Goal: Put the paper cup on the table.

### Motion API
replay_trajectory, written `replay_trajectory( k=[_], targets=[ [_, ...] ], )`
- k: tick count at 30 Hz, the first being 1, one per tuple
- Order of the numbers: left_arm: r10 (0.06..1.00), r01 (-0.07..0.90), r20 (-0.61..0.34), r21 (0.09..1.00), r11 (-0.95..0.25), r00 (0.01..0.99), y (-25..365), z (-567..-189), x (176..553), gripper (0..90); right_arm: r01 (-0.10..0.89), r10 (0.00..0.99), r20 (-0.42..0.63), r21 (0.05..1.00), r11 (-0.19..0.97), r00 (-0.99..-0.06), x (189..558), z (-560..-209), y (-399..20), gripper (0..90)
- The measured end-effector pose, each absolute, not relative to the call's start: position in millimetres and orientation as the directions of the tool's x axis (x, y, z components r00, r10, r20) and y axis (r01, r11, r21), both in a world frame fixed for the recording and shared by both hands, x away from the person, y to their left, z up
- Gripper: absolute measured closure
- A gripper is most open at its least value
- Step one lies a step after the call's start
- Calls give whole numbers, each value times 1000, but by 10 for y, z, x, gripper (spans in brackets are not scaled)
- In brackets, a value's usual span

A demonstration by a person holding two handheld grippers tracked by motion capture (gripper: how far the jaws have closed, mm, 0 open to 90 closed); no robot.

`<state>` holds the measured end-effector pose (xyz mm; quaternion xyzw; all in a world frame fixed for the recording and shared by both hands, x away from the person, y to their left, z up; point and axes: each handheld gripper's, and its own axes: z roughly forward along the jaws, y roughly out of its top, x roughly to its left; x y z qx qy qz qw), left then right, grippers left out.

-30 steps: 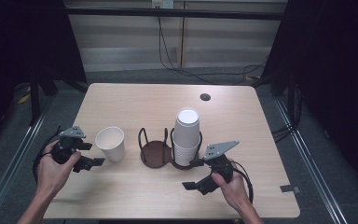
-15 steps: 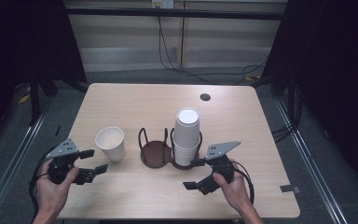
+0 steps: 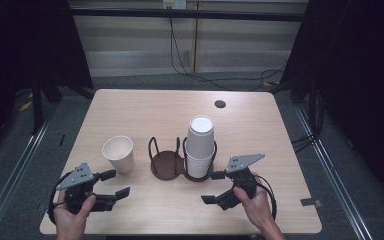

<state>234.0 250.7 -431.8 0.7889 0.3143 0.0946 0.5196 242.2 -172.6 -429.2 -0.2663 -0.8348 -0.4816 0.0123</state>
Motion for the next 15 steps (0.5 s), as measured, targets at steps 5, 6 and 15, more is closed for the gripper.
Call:
replay_trajectory(
  k=[5, 6, 15],
  targets=[
    [568, 424, -235, 877, -226, 789, 2374, -4450, 2274, 201, 457, 450, 274, 808, 371, -850, 2384, -4346, -1780, 143],
    [558, 430, -249, 877, -217, 791, 2354, -4461, 2270, 198, 459, 455, 274, 808, 370, -847, 2382, -4354, -1784, 143],
    [539, 418, -224, 868, -268, 812, 2285, -4509, 2258, 188, 460, 458, 274, 809, 366, -846, 2387, -4400, -1786, 143]
  ],
)
